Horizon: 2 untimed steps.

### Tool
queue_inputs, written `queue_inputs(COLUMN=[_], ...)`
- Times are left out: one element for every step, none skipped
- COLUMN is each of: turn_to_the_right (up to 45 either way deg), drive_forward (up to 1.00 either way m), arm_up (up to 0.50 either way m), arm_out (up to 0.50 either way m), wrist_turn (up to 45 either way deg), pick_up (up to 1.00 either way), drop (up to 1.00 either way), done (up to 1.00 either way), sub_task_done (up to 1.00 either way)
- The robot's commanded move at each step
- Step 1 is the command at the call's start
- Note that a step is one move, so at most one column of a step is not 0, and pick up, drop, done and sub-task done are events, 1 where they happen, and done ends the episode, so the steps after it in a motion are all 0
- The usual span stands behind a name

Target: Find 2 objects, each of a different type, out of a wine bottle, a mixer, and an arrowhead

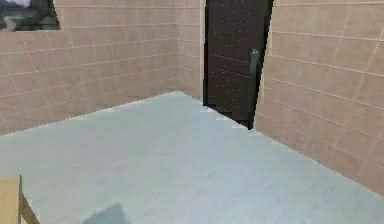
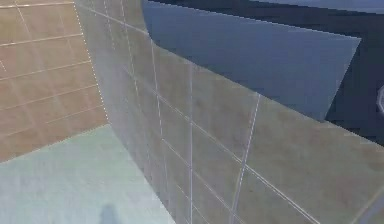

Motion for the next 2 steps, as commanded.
queue_inputs(turn_to_the_right=[-30.0, 0.0], drive_forward=[0.0, 1.0], arm_up=[0.0, 0.0], arm_out=[0.0, 0.0], wrist_turn=[0.0, 0.0], pick_up=[0.0, 0.0], drop=[0.0, 0.0], done=[0.0, 0.0], sub_task_done=[0.0, 0.0])
